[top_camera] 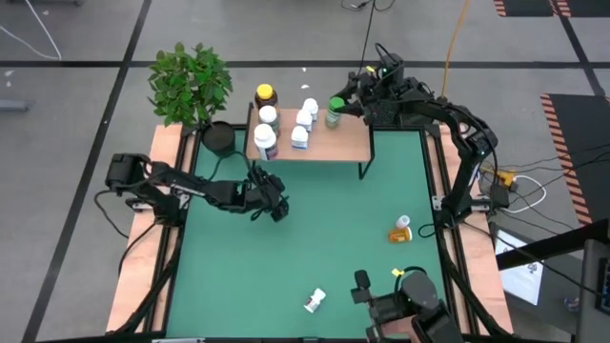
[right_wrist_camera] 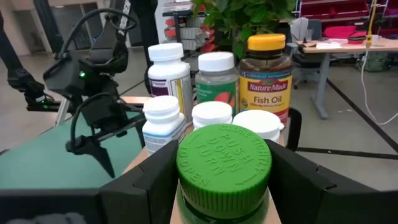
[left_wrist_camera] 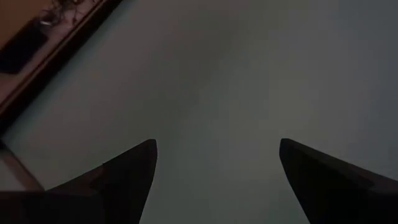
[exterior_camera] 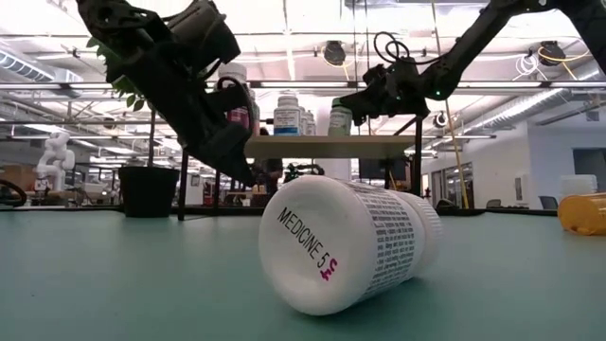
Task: Pick and place medicine bottles onto shelf by color
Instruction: Put the green pill bottle on the shelf
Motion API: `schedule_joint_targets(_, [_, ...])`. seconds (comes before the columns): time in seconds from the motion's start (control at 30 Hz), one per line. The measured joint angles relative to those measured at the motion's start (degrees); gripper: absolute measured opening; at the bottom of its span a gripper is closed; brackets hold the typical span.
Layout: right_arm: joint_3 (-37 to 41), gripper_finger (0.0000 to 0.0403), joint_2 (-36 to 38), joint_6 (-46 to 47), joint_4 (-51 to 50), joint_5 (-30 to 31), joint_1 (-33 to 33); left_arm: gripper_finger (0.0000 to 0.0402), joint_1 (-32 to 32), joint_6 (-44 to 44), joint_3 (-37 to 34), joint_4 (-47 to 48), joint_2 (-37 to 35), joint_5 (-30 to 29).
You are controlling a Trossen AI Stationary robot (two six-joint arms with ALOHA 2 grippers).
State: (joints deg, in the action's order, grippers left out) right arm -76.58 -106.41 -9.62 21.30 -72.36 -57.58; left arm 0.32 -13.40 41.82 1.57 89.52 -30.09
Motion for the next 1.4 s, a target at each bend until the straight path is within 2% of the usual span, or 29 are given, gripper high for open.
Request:
schedule_joint_targets(0.27, [0.0, 0.0201, -0.02, -0.64, -0.56, 0.61, -0.13, 0.0342, 5.42, 4.65, 0.0, 1.16, 0.0, -4.31])
schedule_joint_targets(0.43, [-0.03, 0.0204, 0.06, -4.04, -4.86, 7.12, 0.23, 0.0342, 8.08, 7.06, 0.0, 1.26, 0.0, -3.93])
schedule_joint_targets(0.53, [-0.15, 0.0213, 0.19, -5.54, -6.52, 7.82, 0.33, 0.0342, 8.91, 9.1, 0.1, 1.0, -0.04, -4.23])
schedule_joint_targets(0.8, [-0.02, 0.0225, 0.02, -4.73, -5.8, 7.97, 0.68, 0.0342, 9.28, 12.89, 0.09, 1.22, -0.02, -4.57])
schedule_joint_targets(1.4, [0.09, 0.0226, 0.0, -5.9, -5.69, 8.33, 1.07, 0.0342, 6.93, 10.06, 0.04, 1.66, 0.04, -2.73])
